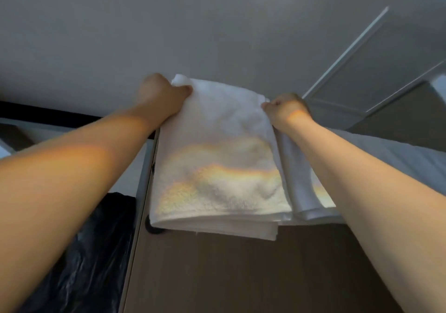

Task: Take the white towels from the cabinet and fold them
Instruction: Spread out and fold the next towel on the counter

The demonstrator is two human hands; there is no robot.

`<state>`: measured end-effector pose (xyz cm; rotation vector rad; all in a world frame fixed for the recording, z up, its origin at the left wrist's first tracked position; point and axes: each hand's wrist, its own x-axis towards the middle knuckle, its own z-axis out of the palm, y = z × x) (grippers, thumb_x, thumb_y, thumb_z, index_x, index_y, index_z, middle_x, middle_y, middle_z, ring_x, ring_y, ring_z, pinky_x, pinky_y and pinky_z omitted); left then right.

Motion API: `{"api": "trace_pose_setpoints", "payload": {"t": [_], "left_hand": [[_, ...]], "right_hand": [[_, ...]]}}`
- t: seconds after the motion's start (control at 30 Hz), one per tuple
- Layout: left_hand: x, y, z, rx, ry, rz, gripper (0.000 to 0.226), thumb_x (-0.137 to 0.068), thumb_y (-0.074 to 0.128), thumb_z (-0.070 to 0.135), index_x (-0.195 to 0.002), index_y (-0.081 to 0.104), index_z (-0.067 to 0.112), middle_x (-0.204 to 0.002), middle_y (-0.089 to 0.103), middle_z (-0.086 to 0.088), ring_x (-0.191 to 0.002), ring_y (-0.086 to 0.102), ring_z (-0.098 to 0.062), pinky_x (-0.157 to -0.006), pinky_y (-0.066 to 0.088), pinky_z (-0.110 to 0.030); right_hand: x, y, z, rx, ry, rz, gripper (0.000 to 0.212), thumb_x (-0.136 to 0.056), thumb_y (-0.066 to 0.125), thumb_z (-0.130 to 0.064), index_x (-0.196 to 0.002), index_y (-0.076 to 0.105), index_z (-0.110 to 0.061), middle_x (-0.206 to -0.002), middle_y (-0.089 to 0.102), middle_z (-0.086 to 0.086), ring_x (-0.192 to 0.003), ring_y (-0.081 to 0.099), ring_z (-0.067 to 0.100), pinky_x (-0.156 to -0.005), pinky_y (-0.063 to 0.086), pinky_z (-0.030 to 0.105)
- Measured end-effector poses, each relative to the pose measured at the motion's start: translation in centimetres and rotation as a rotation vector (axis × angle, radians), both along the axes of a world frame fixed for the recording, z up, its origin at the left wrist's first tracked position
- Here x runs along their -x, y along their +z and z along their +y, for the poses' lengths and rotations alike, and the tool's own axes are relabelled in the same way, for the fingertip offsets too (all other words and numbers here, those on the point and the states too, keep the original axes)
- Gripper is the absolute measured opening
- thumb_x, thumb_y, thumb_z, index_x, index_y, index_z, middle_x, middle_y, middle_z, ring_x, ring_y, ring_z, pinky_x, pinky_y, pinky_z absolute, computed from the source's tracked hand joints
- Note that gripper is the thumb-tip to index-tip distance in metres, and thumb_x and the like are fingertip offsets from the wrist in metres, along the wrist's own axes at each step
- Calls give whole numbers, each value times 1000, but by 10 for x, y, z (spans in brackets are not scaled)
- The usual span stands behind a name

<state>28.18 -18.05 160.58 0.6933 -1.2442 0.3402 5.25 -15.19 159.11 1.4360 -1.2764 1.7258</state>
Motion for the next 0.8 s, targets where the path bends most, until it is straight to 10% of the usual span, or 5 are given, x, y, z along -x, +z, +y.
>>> {"api": "trace_pose_setpoints", "payload": {"t": [0.13,0.33,0.5,0.77,0.8], "left_hand": [[3,8,-7,-38,203,-11,44,-86,57,44,-101,60,3,-99,60,-19,-93,60,-36,-71,37,-31],[-4,-14,-2,-89,211,-65,63,-94,40,57,-104,63,0,-87,59,-14,-79,55,-33,-64,33,-29],[-6,-60,9,-34,-8,-78,71,-84,56,64,-122,50,5,-122,53,-11,-104,54,-26,-76,39,-31],[-12,-117,10,-167,-335,-103,38,-85,66,47,-82,71,10,-81,73,0,-71,71,-18,-71,59,-37],[-12,-117,10,-145,-314,-93,37,-86,66,45,-82,71,9,-82,73,-2,-74,70,-21,-74,58,-40]], "right_hand": [[-4,-3,0,-33,-75,-17,24,-93,51,-27,-103,69,-14,-122,65,10,-109,60,32,-90,49,35],[-5,-29,5,-15,-18,148,44,-100,44,-37,-60,49,-17,-69,51,6,-85,48,25,-76,31,32],[0,-66,12,156,146,132,41,-94,59,-38,-125,60,-12,-120,63,9,-117,55,26,-98,41,33],[6,-102,10,-186,448,-69,58,-93,52,-55,-97,65,1,-98,65,5,-95,23,10,-87,48,38],[4,-103,8,-207,526,-100,63,-93,55,-53,-114,60,6,-114,59,16,-84,64,31,-90,47,36]]}}
